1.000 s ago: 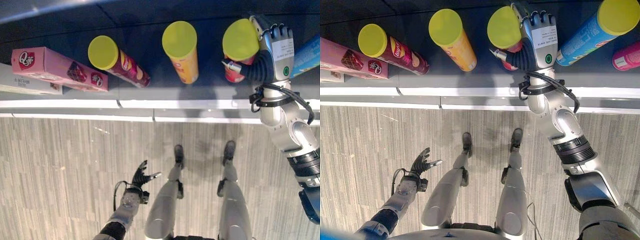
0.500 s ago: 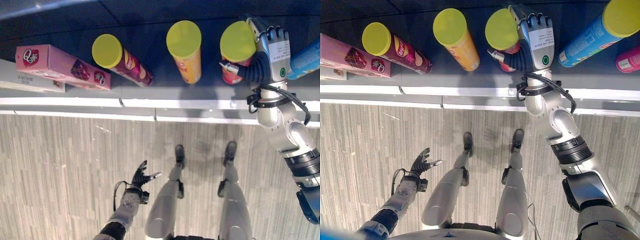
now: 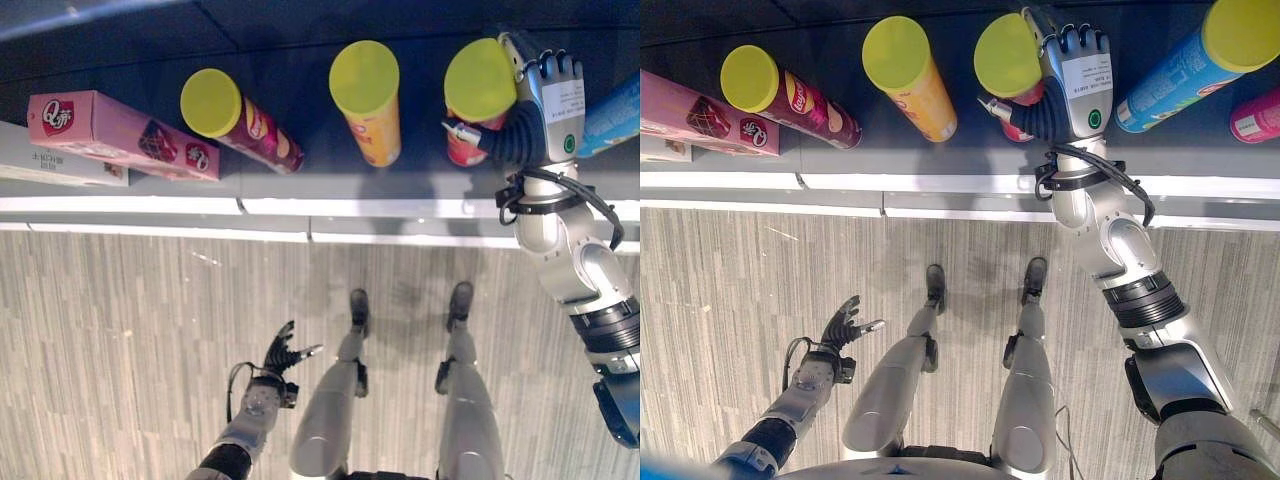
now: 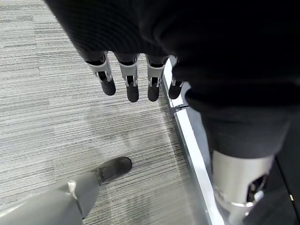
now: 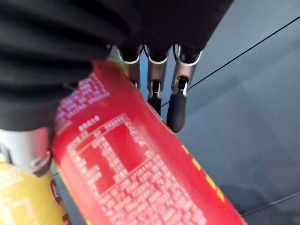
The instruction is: Put the goods on the table back onto the shelves and tidy them up.
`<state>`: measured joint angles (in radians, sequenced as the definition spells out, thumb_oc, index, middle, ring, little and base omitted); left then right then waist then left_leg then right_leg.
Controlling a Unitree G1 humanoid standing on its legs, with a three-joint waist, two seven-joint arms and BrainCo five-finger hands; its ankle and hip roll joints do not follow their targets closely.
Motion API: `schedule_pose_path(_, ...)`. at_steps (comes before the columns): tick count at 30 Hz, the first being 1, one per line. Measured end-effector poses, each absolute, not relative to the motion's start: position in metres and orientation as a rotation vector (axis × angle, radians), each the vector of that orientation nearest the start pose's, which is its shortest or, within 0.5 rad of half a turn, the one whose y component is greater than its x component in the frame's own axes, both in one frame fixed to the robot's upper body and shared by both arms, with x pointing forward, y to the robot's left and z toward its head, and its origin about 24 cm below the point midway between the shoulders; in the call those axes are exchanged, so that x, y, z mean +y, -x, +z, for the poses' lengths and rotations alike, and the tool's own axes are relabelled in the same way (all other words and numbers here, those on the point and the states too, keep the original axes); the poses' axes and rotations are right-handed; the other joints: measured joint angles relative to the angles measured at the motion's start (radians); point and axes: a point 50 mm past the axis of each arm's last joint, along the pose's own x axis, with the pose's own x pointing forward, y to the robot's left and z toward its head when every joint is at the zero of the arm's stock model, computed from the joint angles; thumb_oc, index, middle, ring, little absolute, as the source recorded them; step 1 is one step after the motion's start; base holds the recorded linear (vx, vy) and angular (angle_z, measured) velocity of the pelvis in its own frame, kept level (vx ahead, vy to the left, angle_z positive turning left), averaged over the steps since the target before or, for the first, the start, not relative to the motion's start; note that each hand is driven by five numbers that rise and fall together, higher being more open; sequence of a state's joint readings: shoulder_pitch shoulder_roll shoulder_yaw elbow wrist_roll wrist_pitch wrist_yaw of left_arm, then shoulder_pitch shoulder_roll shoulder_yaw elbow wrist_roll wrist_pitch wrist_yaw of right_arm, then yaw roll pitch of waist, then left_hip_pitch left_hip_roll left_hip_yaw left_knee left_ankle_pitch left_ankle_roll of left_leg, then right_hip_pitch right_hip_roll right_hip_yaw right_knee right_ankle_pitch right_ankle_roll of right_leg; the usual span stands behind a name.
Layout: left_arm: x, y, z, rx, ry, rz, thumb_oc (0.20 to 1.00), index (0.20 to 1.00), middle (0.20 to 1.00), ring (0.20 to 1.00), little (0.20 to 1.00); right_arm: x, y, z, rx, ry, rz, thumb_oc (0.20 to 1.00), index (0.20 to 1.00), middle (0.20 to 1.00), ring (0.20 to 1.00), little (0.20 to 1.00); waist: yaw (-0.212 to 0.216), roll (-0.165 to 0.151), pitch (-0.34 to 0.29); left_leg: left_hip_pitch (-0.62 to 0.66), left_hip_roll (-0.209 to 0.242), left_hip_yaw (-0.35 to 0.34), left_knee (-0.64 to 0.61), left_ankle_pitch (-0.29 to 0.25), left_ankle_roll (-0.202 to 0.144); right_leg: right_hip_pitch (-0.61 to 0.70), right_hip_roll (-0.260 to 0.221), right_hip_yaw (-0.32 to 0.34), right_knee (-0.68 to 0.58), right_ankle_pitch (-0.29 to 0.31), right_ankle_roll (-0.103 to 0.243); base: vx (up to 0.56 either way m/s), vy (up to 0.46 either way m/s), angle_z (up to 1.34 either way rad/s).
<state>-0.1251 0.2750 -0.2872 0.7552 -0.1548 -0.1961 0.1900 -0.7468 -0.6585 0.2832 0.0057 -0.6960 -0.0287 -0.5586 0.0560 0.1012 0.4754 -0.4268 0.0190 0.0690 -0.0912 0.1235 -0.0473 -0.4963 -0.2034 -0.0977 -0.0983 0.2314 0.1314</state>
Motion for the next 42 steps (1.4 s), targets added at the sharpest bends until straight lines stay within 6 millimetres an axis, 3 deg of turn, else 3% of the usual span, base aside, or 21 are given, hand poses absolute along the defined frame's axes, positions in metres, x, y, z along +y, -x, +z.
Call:
schedule_pose_path(6, 0.192, -0.232, -0.073, 0.447, -0.268, 0.038, 1.0, 1.0, 1.0, 1.0, 1.0, -0.156, -0.31, 0.278, -1.142, 1.142, -0.436, 0.2, 0.2, 0.2, 0.2, 0.2, -0.001, 0.0, 0.0, -0.006, 0.0, 0.0, 0.0, 0.002, 0.0, -0.006, 0.0, 0.0, 0.0, 0.002, 0.0, 0.0, 0.0, 0.0)
schedule_pose_path(7, 0.192, -0.232, -0.073, 0.447, -0.268, 0.038, 1.0, 1.0, 1.0, 1.0, 1.0, -0.156, -0.31, 0.278, -1.142, 1.143, -0.436, 0.36, 0.36, 0.36, 0.36, 0.36, -0.001, 0.0, 0.0, -0.006, 0.0, 0.0, 0.0, 0.002, 0.0, -0.006, 0.0, 0.0, 0.0, 0.002, 0.0, 0.0, 0.0, 0.0)
schedule_pose_path(9, 0.192, -0.232, -0.073, 0.447, -0.268, 0.038, 1.0, 1.0, 1.0, 1.0, 1.0, -0.156, -0.31, 0.278, -1.141, 1.143, -0.435, 1.0, 1.0, 1.0, 1.0, 1.0, -0.001, 0.0, 0.0, -0.006, 0.0, 0.0, 0.0, 0.002, 0.0, -0.006, 0.0, 0.0, 0.0, 0.003, 0.0, 0.0, 0.0, 0.0)
schedule_pose_path(24, 0.193, -0.232, -0.074, 0.45, -0.268, 0.041, 1.0, 1.0, 1.0, 1.0, 1.0, -0.163, -0.31, 0.264, -1.084, 1.158, -0.432, 1.0, 1.0, 1.0, 1.0, 1.0, -0.026, 0.0, 0.0, 0.007, 0.003, 0.01, 0.0, 0.005, 0.0, 0.0, 0.005, 0.013, 0.0, 0.01, -0.003, 0.0, -0.005, -0.02)
schedule_pose_path(33, 0.193, -0.231, -0.074, 0.455, -0.269, 0.043, 1.0, 1.0, 1.0, 1.0, 1.0, -0.163, -0.296, 0.264, -1.123, 1.119, -0.436, 1.0, 1.0, 1.0, 1.0, 1.0, -0.036, -0.002, -0.001, 0.027, 0.008, 0.025, 0.0, 0.006, -0.003, 0.01, 0.012, 0.027, 0.0, 0.017, -0.007, -0.01, 0.003, -0.04)
schedule_pose_path(42, 0.195, -0.23, -0.076, 0.473, -0.259, 0.059, 1.0, 1.0, 1.0, 1.0, 1.0, -0.153, -0.289, 0.264, -1.158, 1.109, -0.358, 1.0, 1.0, 1.0, 1.0, 1.0, -0.042, -0.044, -0.024, 0.07, 0.01, 0.025, 0.0, 0.006, -0.003, 0.054, 0.014, 0.028, 0.0, 0.017, -0.008, 0.01, 0.004, 0.0)
